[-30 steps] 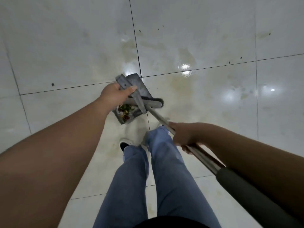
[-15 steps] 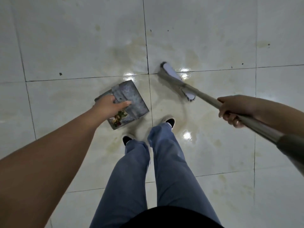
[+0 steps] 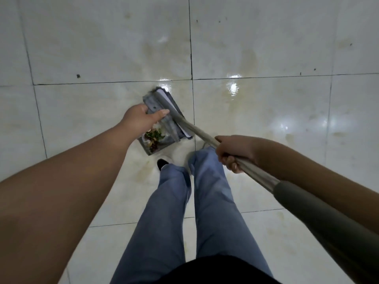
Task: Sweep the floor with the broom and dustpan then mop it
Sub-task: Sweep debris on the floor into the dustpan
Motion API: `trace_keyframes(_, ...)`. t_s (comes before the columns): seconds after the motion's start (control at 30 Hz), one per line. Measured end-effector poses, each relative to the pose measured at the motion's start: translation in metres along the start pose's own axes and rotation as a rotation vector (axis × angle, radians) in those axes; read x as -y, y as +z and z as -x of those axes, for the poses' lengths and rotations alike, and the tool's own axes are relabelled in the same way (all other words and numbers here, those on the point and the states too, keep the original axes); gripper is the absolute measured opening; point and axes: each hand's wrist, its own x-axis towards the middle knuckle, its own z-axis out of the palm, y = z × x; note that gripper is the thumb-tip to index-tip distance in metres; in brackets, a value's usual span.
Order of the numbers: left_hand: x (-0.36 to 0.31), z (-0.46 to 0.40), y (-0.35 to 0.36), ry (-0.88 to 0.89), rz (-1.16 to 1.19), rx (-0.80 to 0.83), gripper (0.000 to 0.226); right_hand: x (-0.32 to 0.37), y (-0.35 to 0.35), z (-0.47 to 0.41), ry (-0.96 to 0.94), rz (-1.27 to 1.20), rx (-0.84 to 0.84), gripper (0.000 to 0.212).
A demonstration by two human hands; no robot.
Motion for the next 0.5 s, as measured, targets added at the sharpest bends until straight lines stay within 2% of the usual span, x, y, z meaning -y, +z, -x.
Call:
trace_keyframes(0.07, 0.005, 0.004, -0.007, -0.021, -0.020, 0.005, 0.035, 0.004, -0.008, 0.019, 0.018, -0.035, 0.001, 0.017)
trace_keyframes(0.13, 0.012, 0.010, -0.015, -0.031, -0.086, 0.025, 0.035, 0.006, -0.020, 0.036, 0.028, -0.064, -0.029, 0.023)
trace_keyframes(0.2, 0.019, 0.015, -0.020, -0.032, -0.118, 0.051, 0.044, 0.008, -0.029, 0.048, 0.020, -0.062, -0.110, 0.030)
trace_keyframes(0.3, 0.027, 0.020, -0.024, -0.055, -0.134, 0.051, 0.062, 0.018, -0.036, 0.049, 0.006, -0.059, -0.215, 0.024)
trace_keyframes(0.37, 0.033, 0.021, -0.031, -0.068, -0.128, 0.042, 0.059, 0.025, -0.036, 0.035, -0.009, -0.053, -0.286, 0.030)
trace_keyframes(0.5, 0.049, 0.019, -0.042, -0.097, 0.062, 0.022, 0.049, 0.028, -0.016, -0.001, -0.003, -0.023, -0.323, 0.023)
